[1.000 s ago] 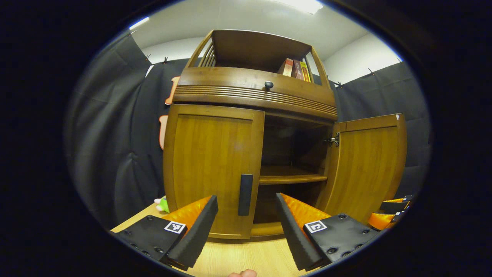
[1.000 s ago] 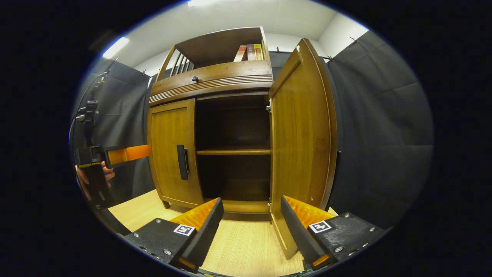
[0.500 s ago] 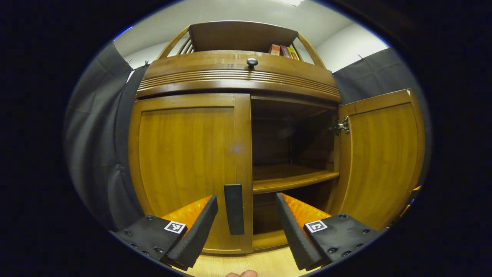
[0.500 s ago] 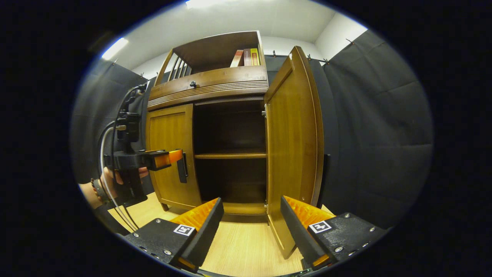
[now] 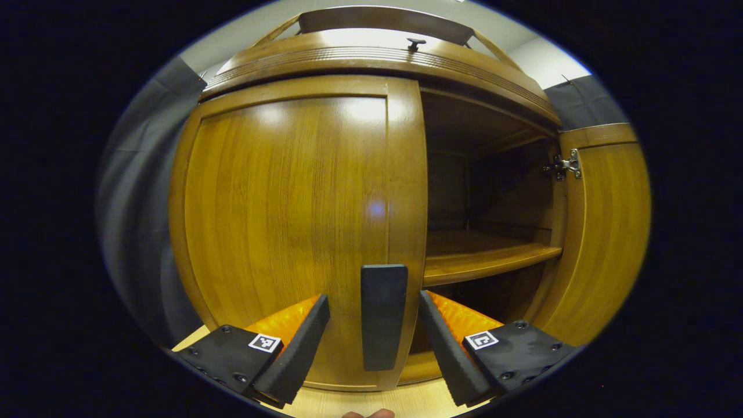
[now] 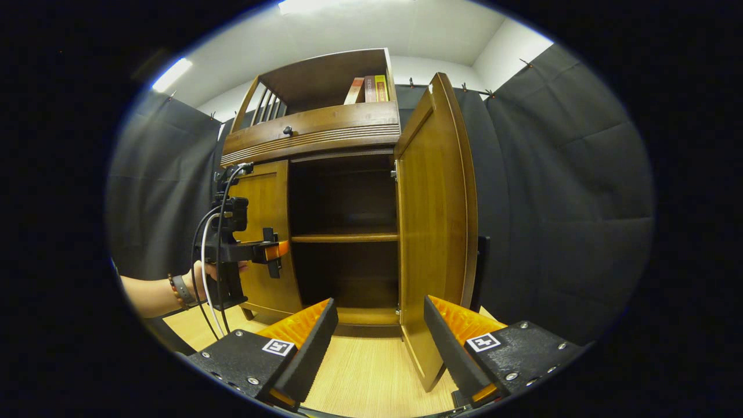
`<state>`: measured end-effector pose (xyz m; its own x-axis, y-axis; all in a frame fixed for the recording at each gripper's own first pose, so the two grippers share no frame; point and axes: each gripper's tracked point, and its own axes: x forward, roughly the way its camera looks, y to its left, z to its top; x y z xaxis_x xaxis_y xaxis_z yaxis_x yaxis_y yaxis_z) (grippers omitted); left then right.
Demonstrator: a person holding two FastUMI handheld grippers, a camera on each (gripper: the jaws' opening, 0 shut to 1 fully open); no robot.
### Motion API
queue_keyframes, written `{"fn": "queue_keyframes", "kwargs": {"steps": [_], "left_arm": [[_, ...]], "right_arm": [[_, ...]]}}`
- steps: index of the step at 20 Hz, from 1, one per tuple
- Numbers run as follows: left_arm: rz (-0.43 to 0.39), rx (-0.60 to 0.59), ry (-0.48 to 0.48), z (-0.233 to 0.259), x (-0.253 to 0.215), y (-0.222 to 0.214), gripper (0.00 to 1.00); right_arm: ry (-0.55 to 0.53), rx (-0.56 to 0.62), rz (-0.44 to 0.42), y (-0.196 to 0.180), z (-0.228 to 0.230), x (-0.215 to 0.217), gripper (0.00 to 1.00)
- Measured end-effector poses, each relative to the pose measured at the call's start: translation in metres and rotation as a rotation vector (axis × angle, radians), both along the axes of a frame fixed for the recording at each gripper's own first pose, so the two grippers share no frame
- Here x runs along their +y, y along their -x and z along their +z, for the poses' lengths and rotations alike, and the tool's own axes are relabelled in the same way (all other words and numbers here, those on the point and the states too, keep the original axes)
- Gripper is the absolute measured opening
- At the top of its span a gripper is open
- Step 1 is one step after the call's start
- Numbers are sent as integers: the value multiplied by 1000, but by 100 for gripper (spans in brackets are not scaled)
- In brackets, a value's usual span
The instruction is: Open the right door of the double-door shoe cabinet with the right hand, and open the left door with the left hand.
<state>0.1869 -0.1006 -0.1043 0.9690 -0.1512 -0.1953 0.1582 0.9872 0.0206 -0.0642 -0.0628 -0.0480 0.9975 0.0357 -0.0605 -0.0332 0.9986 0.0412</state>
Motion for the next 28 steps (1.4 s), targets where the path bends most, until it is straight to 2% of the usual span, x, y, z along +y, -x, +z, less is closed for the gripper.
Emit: {"fn": "queue_keyframes", "kwargs": {"steps": [4, 6, 10, 12, 16, 17, 20, 24, 28], "left_arm": [[-2, -33, -7, 3, 3, -6, 100], [7, -38, 21, 5, 5, -6, 92], [-5, -37, 31, 4, 3, -5, 90], [-23, -40, 26, 5, -4, -6, 77], [-45, -44, 14, 5, -13, -5, 42], [-43, -35, 22, 4, -14, -7, 43], [-22, -11, 20, 2, -12, -2, 31], [-45, -11, 0, 6, -9, 12, 33], [-63, -3, -22, 11, -2, 41, 33]], "right_arm": [[1, 0, 0, -6, 2, 0, 92], [-6, 4, 9, -8, 0, 4, 92], [2, 10, 14, -9, -1, 7, 92], [5, 14, 18, -8, -2, 9, 92], [18, 15, 10, 1, -3, 8, 92], [25, 12, 9, 1, -2, 7, 92], [32, 4, 10, 0, 4, 9, 92], [48, -6, 23, 4, 9, 17, 92], [62, 35, 28, 9, -3, 20, 92]]}}
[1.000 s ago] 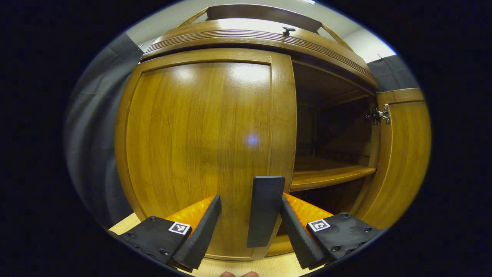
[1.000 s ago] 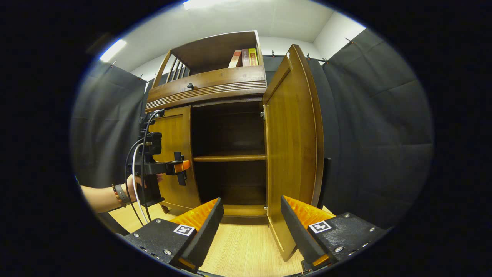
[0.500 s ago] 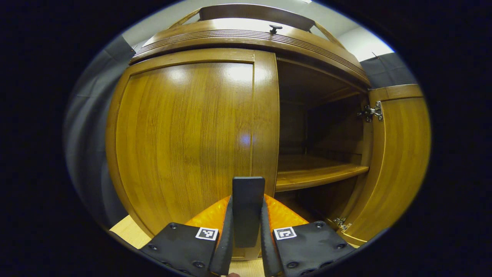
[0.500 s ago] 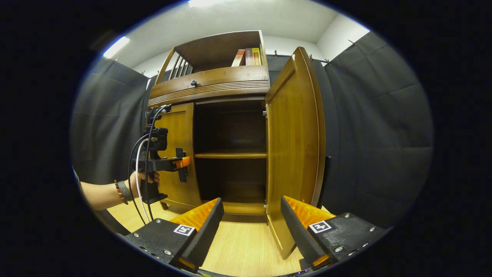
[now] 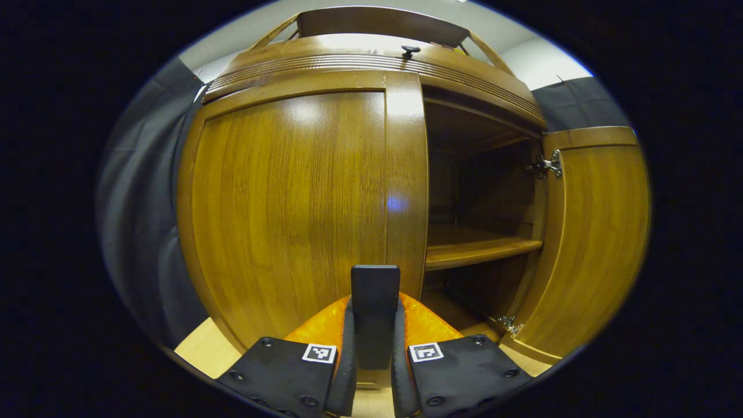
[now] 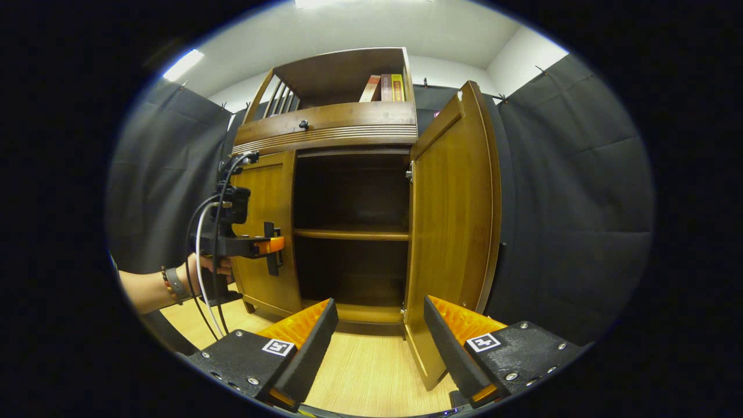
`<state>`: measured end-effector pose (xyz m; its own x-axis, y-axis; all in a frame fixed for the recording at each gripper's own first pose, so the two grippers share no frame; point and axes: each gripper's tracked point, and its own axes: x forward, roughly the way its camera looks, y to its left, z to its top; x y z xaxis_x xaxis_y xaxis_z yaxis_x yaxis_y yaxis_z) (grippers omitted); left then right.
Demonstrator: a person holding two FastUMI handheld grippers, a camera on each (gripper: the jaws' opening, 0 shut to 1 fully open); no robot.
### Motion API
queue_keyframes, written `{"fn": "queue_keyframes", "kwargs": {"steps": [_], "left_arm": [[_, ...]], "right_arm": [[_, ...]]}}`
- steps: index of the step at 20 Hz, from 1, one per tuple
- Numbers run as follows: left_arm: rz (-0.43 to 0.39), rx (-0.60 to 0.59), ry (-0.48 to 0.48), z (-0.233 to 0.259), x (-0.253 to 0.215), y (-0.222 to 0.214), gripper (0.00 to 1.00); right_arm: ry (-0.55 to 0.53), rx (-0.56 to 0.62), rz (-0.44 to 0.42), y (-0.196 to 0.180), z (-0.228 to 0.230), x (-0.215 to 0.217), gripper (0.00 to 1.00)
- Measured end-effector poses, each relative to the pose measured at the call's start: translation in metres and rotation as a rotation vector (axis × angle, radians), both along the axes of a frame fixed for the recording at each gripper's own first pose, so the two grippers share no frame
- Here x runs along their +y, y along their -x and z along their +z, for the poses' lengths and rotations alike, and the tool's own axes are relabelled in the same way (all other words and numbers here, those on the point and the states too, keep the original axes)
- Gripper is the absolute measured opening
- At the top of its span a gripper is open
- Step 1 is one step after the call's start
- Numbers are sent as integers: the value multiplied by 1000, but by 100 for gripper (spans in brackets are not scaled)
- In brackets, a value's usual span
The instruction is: Open the right door of the double-door shoe cabinet with the right hand, and open the left door with the left hand.
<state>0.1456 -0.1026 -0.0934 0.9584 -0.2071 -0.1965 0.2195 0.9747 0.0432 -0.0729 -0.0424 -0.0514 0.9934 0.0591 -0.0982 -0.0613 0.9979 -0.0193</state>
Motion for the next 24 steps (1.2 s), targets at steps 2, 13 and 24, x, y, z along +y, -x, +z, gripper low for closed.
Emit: {"fn": "queue_keyframes", "kwargs": {"steps": [2, 13, 24], "left_arm": [[-5, 1, -17, 4, 9, 20, 32], [58, 14, -17, 26, 83, 107, 32], [143, -10, -44, 43, 153, 142, 31]], "right_arm": [[1, 18, 0, 2, -5, 2, 92], [-24, 67, 79, -11, -26, 50, 92], [-60, 75, 120, -14, -32, 94, 92]]}}
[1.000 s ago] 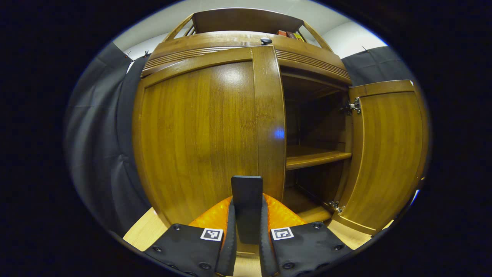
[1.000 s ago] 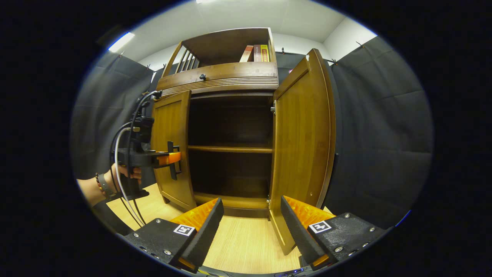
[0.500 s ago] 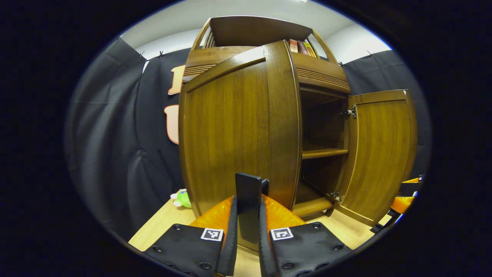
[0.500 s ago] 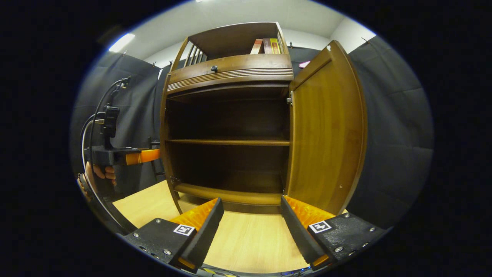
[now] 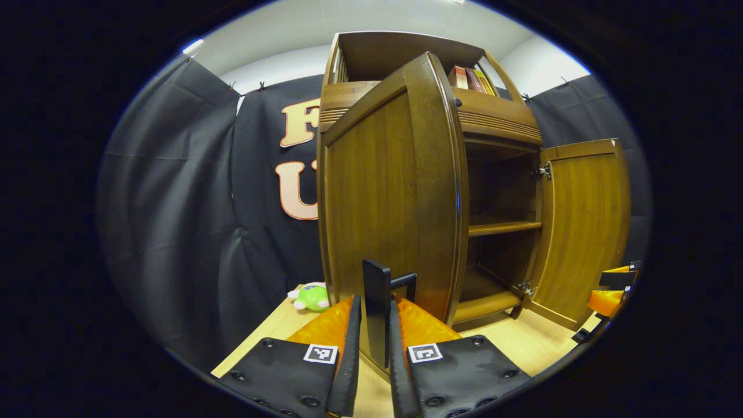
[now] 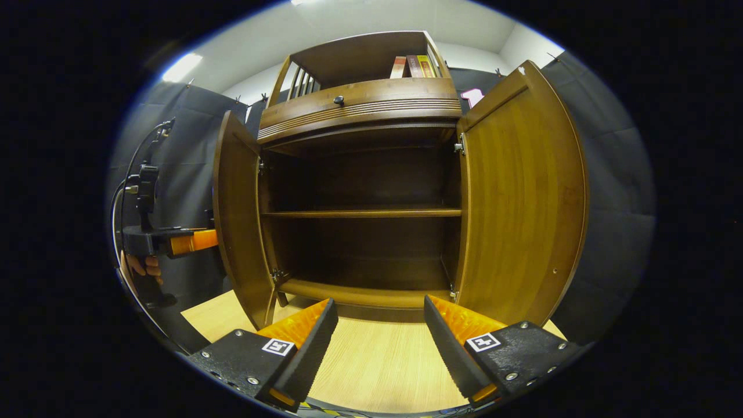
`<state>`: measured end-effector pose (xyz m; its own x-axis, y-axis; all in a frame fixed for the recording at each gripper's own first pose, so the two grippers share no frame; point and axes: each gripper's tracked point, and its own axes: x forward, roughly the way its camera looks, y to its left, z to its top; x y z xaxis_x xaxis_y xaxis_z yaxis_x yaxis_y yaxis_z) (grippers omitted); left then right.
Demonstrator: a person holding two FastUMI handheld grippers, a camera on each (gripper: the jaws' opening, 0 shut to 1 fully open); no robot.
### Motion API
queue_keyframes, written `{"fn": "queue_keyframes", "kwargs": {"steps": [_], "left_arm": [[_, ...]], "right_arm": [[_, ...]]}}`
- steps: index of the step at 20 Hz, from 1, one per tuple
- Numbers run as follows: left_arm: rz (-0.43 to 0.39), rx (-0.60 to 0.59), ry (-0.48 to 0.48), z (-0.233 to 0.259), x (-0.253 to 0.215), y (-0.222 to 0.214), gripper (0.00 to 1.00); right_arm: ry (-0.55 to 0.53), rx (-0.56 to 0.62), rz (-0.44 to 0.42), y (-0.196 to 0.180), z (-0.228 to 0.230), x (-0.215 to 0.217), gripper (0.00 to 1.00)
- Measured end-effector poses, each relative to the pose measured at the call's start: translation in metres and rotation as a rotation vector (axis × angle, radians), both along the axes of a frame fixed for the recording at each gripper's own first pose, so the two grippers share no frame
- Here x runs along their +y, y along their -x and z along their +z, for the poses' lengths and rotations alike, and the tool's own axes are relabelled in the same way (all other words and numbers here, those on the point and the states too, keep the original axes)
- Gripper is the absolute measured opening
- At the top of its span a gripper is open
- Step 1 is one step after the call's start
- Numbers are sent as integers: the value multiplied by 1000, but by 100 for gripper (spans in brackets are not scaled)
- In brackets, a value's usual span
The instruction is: Open the right door of the double-door shoe cabinet with the right hand, and open the left door with the left hand.
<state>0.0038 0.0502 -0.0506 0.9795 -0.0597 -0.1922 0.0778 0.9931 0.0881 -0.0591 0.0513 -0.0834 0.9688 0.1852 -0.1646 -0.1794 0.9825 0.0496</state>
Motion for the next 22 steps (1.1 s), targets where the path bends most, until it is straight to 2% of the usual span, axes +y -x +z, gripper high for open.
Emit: {"fn": "queue_keyframes", "kwargs": {"steps": [2, 3, 4, 6, 7, 9, 10, 11, 12, 13, 16, 22], "left_arm": [[11, -18, -17, 6, 12, 6, 31], [8, -46, -34, 11, 19, 7, 30], [32, -62, -56, 13, 31, 7, 27], [64, -74, -96, 16, 58, 8, 20], [78, -80, -85, 19, 70, 8, 18], [79, -73, 21, 21, 87, 9, 4], [60, -62, 70, 20, 93, 10, 9], [38, -60, 90, 19, 99, 9, 9], [16, -60, 85, 19, 102, 8, 2], [-4, -67, 66, 20, 106, 8, 9], [-63, -93, 31, 20, 124, 4, 9], [-171, -69, 43, 17, 149, -5, 11]], "right_arm": [[-9, 0, 2, 0, 1, 6, 92], [-10, 0, 2, 0, 0, 9, 82], [-10, -1, 2, 0, 1, 12, 100], [-9, 1, 2, -1, -1, 18, 100], [-8, 3, 3, -2, -2, 21, 100], [-3, 0, -4, -2, -3, 25, 100], [-3, -4, -5, -3, -2, 29, 100], [-5, -8, -5, -3, -1, 33, 100], [-7, -13, -6, -4, 0, 37, 100], [-8, -14, -9, -3, 0, 39, 100], [-3, -10, -24, -2, -2, 42, 100], [-6, -7, -41, 2, 0, 47, 100]]}}
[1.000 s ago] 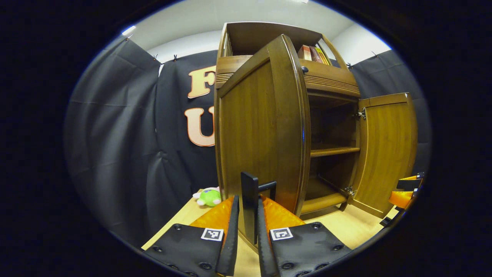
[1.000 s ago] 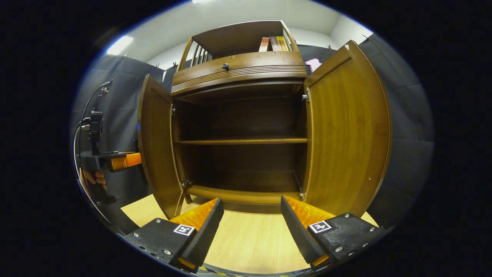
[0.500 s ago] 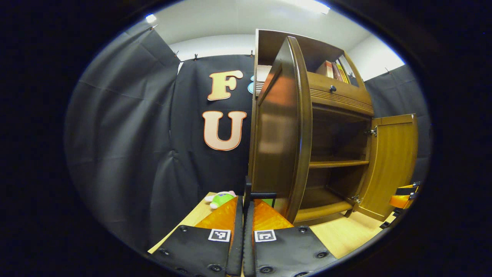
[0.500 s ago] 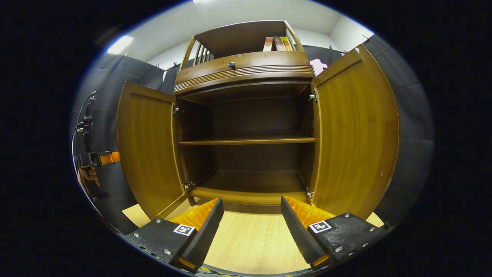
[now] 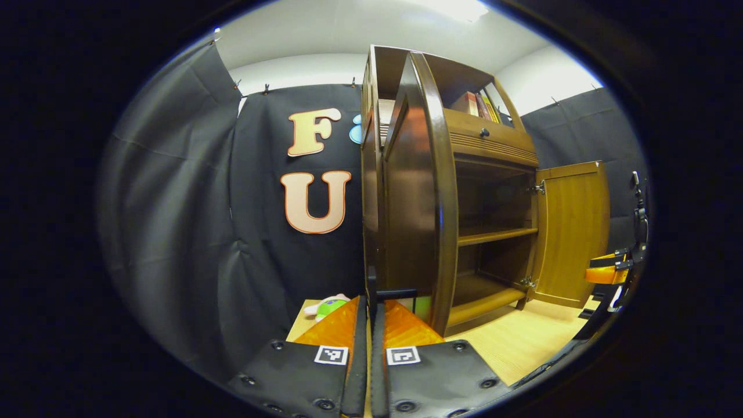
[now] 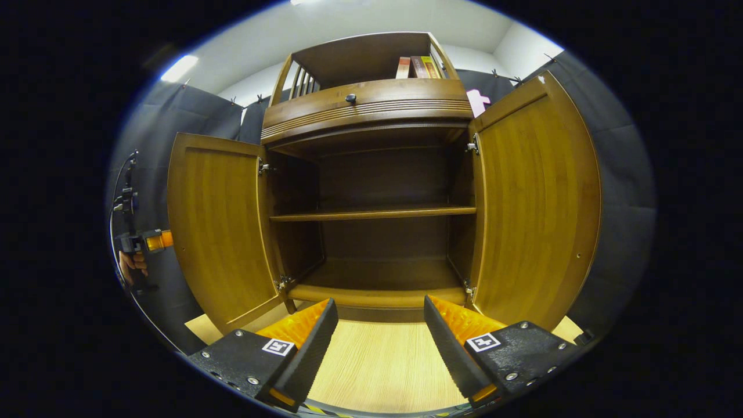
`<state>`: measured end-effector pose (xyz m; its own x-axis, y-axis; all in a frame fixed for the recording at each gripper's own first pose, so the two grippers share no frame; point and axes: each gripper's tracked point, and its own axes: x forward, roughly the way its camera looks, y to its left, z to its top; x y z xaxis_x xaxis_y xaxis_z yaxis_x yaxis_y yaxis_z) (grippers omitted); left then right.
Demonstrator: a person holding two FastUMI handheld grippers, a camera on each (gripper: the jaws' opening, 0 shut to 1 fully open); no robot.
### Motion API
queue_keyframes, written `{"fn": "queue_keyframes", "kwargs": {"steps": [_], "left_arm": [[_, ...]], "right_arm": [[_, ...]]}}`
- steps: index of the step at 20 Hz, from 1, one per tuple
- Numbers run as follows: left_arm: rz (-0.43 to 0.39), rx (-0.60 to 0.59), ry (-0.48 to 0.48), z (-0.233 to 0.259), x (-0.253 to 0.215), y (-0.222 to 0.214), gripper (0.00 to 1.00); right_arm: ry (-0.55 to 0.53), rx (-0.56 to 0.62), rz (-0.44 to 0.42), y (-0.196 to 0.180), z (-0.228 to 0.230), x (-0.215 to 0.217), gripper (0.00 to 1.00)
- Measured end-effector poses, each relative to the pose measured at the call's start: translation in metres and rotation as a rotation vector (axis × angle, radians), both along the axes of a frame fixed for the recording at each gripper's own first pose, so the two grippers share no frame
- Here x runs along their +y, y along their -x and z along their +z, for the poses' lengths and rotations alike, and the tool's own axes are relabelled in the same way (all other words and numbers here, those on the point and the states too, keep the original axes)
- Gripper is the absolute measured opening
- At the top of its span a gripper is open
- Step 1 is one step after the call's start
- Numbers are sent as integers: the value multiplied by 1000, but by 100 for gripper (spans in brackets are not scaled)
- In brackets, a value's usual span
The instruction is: Open the right door of the double-door shoe cabinet with the right hand, and open the left door with the left hand.
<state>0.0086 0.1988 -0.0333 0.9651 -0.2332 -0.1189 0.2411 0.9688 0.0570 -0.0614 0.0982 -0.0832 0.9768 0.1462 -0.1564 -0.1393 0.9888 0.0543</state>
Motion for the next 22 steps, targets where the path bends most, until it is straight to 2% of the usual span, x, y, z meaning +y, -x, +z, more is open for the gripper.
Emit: {"fn": "queue_keyframes", "kwargs": {"steps": [1, 5, 8, 10, 11, 12, 13, 16, 17, 18, 19, 22], "left_arm": [[-11, -2, -4, 0, 2, -1, 17], [-38, 20, -28, -9, 0, 10, 15], [14, 58, -79, -22, 12, 41, 16], [60, 72, -66, -20, 16, 66, 16], [84, 65, -64, -13, 16, 76, 16], [109, 51, -65, -4, 14, 86, 16], [128, 34, -54, 6, 9, 93, 16], [113, -18, -3, 35, -31, 101, 16], [127, -44, -1, 43, -44, 98, 16], [144, -63, -1, 48, -52, 92, 16], [149, -71, 13, 50, -67, 84, 16], [127, -74, 58, 45, -122, 59, 16]], "right_arm": [[6, -1, 1, 0, 0, 0, 100], [-3, -3, 11, 0, 2, 2, 100], [-19, -2, 15, -1, 2, 3, 100], [-22, 9, 31, -2, -2, 4, 100], [-22, 16, 38, -4, -3, 3, 92], [-25, 20, 45, -7, -4, 4, 100], [-32, 25, 54, -9, -6, 4, 92], [-46, 24, 70, -17, -4, -1, 92], [-46, 10, 61, -21, 0, -7, 100], [-48, -4, 51, -24, 5, -13, 92], [-51, -18, 43, -26, 9, -21, 100], [-53, -45, 21, -28, 20, -45, 100]]}}
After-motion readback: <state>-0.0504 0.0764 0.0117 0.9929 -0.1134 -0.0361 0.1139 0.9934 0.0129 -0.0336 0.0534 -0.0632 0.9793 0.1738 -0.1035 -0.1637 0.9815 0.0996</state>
